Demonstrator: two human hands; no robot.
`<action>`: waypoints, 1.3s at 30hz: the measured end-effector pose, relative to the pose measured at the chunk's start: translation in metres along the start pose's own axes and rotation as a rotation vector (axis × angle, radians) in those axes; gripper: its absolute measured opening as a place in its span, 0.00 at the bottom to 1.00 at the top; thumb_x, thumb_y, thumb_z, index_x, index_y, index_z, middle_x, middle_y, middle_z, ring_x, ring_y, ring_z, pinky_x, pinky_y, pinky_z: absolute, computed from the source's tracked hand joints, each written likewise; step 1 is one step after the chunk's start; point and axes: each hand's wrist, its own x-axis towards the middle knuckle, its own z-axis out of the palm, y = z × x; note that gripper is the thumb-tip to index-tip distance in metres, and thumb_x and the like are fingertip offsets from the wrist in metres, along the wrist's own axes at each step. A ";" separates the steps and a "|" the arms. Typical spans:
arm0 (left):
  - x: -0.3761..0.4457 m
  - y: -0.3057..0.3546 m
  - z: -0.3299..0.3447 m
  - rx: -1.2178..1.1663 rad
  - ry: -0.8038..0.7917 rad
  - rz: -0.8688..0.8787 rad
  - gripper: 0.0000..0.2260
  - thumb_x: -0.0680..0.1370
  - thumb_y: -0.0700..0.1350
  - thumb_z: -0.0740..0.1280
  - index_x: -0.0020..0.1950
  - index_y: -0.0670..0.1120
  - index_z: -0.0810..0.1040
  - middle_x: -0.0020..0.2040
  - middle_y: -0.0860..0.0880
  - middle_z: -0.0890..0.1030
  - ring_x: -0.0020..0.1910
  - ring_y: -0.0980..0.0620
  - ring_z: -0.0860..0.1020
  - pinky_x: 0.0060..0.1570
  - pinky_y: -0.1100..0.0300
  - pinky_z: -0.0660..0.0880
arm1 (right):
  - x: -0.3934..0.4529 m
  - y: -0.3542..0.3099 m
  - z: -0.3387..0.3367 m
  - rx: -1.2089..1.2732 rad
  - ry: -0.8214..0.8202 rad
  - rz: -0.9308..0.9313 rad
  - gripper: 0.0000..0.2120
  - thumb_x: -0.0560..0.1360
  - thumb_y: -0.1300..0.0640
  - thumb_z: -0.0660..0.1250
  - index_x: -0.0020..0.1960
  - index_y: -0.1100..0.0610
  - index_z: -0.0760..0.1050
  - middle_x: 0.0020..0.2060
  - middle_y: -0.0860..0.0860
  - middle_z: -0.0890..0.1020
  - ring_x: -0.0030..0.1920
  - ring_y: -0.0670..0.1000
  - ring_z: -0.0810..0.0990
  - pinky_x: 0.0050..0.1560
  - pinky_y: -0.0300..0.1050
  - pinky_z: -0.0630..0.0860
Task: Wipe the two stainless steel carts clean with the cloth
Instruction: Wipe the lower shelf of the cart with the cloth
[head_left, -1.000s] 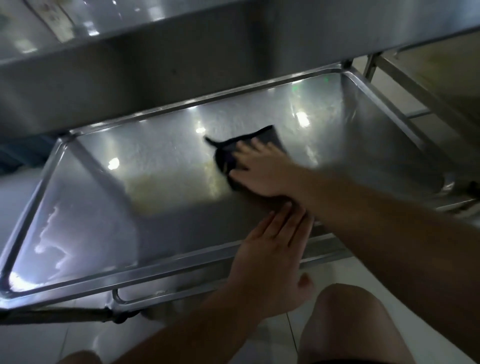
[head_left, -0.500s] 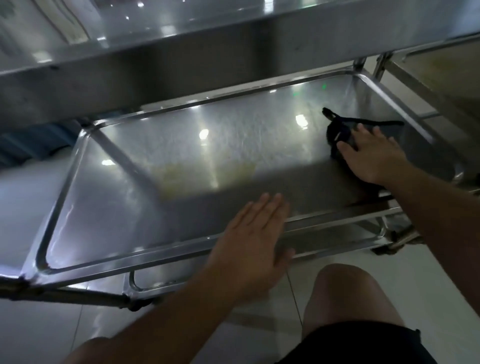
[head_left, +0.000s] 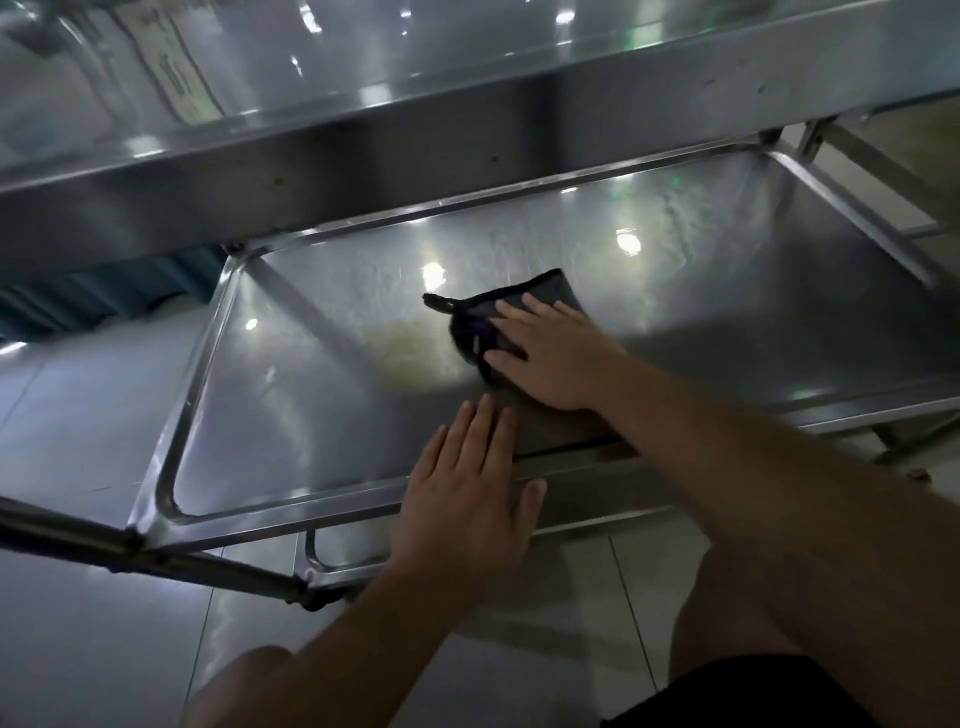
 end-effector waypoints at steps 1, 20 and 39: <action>0.000 0.000 0.000 0.012 -0.001 0.002 0.38 0.82 0.66 0.35 0.87 0.47 0.46 0.87 0.46 0.44 0.85 0.50 0.40 0.83 0.51 0.40 | -0.007 0.019 -0.005 -0.021 0.024 0.028 0.32 0.83 0.34 0.47 0.83 0.46 0.56 0.83 0.46 0.55 0.82 0.54 0.53 0.80 0.56 0.53; 0.000 -0.006 -0.006 -0.046 -0.037 0.072 0.39 0.83 0.68 0.47 0.87 0.47 0.43 0.87 0.46 0.42 0.85 0.49 0.38 0.83 0.47 0.39 | 0.053 -0.070 0.008 0.071 -0.078 0.007 0.32 0.81 0.34 0.47 0.82 0.45 0.57 0.84 0.46 0.51 0.83 0.54 0.46 0.80 0.59 0.44; -0.041 -0.198 0.001 -0.136 0.205 -0.533 0.31 0.84 0.66 0.44 0.83 0.52 0.61 0.85 0.50 0.61 0.84 0.47 0.56 0.81 0.46 0.53 | 0.002 -0.120 0.043 0.076 0.082 0.106 0.34 0.81 0.35 0.40 0.83 0.48 0.54 0.84 0.48 0.51 0.83 0.56 0.46 0.80 0.60 0.46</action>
